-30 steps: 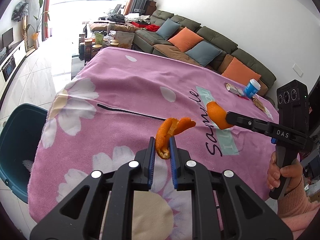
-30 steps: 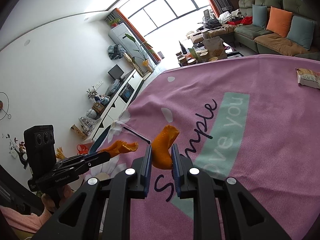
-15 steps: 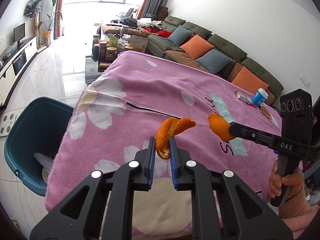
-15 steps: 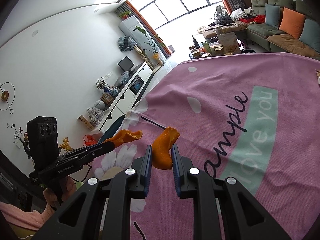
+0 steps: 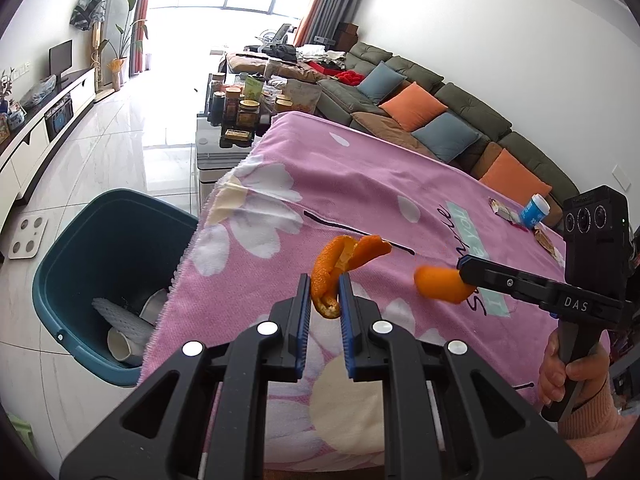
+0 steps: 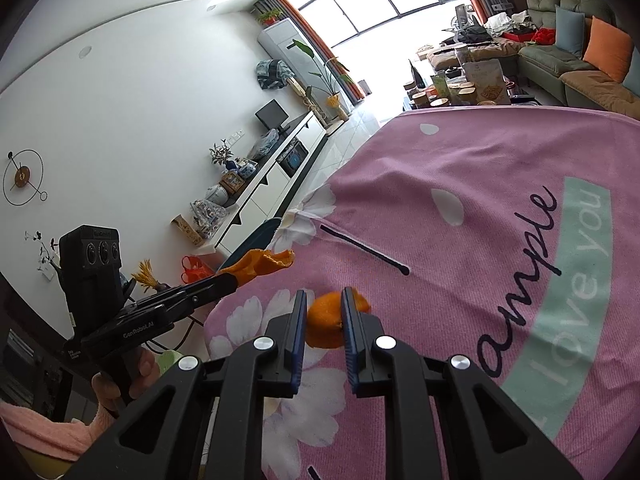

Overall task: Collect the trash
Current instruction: 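Lift both orange peels and carry them over the teal wastebasket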

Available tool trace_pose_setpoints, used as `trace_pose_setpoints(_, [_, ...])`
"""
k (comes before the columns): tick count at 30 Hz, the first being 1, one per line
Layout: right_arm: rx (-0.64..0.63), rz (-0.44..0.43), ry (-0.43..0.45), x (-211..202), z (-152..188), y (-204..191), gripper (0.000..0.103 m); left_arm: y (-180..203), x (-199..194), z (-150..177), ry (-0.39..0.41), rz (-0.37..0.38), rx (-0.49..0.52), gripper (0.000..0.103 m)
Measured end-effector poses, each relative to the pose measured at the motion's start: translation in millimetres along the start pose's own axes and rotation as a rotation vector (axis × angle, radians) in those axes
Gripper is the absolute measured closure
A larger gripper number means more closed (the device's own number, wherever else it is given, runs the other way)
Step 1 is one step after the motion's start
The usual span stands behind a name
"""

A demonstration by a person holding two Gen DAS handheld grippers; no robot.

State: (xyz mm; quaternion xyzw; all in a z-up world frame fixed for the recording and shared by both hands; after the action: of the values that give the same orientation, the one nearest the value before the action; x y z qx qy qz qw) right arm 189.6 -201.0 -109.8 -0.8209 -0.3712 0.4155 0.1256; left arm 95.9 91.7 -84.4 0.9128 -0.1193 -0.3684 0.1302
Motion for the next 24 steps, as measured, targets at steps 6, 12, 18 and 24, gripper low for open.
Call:
trace_pose_setpoints(6, [-0.012, -0.001, -0.013, 8, 0, -6, 0.092, -14, -6, 1, 0.008, -0.017, -0.023, 0.089])
trace_pose_setpoints(12, [-0.009, 0.056, -0.029, 12, 4, 4, 0.073, -21, -4, 6, -0.004, -0.017, -0.038, 0.089])
trace_pose_setpoints(18, [-0.012, 0.077, -0.084, 14, 19, 10, 0.069, -22, -1, 7, -0.005, -0.011, -0.042, 0.089])
trace_pose_setpoints(24, [-0.070, 0.148, -0.099, 15, 26, 8, 0.082, -24, 2, 9, -0.013, -0.010, -0.050, 0.089])
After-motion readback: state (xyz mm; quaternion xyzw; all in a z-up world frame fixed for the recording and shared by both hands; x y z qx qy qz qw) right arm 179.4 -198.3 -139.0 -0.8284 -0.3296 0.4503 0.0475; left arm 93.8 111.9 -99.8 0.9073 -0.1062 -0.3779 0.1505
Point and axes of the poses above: each gripper's, at about its wrist camera, not at the fingertips, and x roughly the way its jaws point, y to its right, z to its underside, the point moved 7 cm from there along x, roughly the way its jaws point, and after that the axes turned 3 degrees about z, right-handed, at the moved point
